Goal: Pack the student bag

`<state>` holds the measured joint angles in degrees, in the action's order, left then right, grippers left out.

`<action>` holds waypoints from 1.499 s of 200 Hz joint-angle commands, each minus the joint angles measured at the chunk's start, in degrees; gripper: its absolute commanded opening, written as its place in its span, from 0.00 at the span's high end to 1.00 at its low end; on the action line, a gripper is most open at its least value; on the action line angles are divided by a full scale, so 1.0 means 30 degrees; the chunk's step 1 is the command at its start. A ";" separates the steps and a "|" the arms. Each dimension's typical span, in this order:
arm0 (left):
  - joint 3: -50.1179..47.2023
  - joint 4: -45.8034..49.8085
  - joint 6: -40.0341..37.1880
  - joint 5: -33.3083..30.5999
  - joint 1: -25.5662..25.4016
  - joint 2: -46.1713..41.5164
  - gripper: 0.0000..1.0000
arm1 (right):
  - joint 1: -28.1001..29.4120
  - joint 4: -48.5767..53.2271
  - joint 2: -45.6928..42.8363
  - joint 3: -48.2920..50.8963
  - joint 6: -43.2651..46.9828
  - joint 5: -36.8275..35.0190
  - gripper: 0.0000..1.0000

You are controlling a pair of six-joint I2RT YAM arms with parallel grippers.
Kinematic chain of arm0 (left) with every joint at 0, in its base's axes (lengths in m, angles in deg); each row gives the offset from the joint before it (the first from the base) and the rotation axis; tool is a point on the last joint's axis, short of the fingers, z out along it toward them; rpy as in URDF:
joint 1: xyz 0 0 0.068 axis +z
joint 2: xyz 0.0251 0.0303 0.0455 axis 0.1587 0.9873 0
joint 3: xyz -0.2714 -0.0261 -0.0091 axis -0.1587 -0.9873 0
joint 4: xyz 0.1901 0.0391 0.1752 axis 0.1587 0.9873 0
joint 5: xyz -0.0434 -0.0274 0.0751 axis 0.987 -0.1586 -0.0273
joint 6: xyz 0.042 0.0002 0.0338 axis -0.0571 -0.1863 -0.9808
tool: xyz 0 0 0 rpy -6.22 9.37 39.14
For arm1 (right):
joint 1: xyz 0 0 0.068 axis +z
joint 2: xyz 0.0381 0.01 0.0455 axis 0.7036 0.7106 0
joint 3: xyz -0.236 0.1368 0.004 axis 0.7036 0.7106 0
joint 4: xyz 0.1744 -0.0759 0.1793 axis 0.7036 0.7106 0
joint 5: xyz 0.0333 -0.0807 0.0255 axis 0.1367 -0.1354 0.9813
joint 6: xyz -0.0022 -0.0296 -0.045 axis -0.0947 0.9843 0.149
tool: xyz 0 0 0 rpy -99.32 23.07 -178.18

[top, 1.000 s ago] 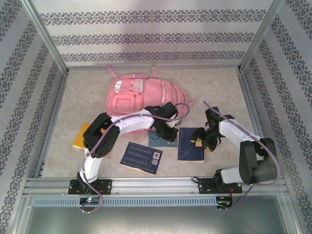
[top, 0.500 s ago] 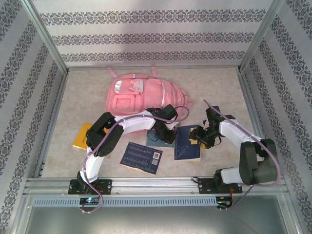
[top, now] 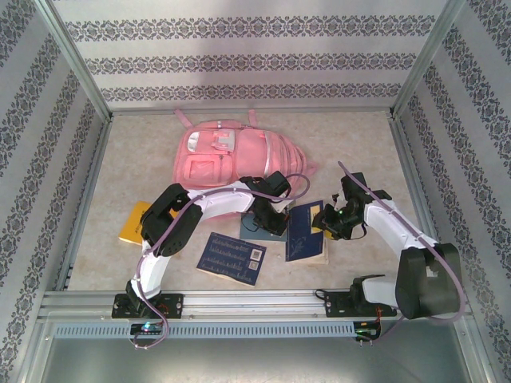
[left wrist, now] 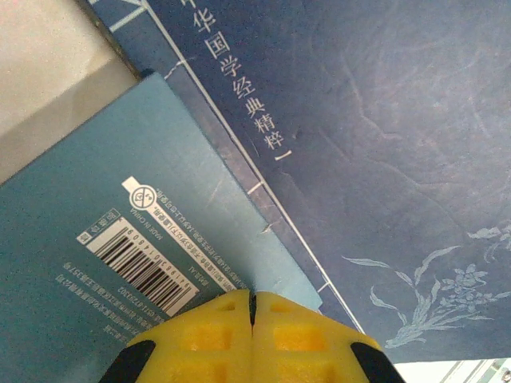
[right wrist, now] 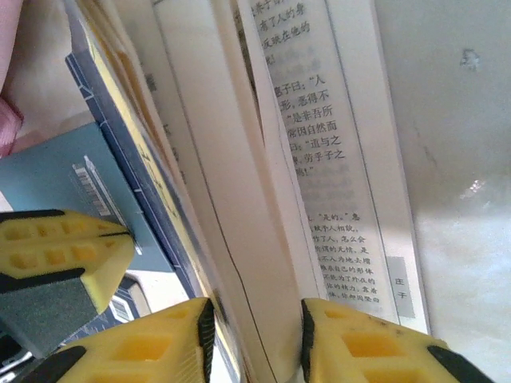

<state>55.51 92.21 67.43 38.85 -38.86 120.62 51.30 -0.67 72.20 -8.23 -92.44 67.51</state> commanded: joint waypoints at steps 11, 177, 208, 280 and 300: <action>-0.0916 0.0890 -0.0359 -0.0528 -0.0141 0.0353 1.00 | 0.0245 0.0861 -0.0468 -0.0255 0.0442 0.0831 0.70; -0.0859 0.1155 -0.0324 -0.0633 -0.0147 0.0162 1.00 | 0.1165 0.0918 0.1208 -0.0745 0.0720 0.0770 0.64; -0.0888 0.1214 -0.0136 -0.0607 -0.0147 -0.0144 1.00 | 0.1198 0.1038 0.1483 -0.1025 0.0684 0.0126 0.82; -0.0613 0.1030 0.2290 0.0311 0.0782 -0.3373 0.80 | 0.1079 0.2814 -0.1584 -0.1922 0.0568 -0.1665 0.99; -0.0544 0.0760 0.3566 0.0217 0.1006 -0.4690 0.65 | 0.1389 0.3101 -0.2203 -0.2707 0.0440 -0.1522 0.99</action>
<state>52.96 93.68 72.75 39.35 -36.98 113.36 54.63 6.14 68.02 -12.66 -90.91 64.51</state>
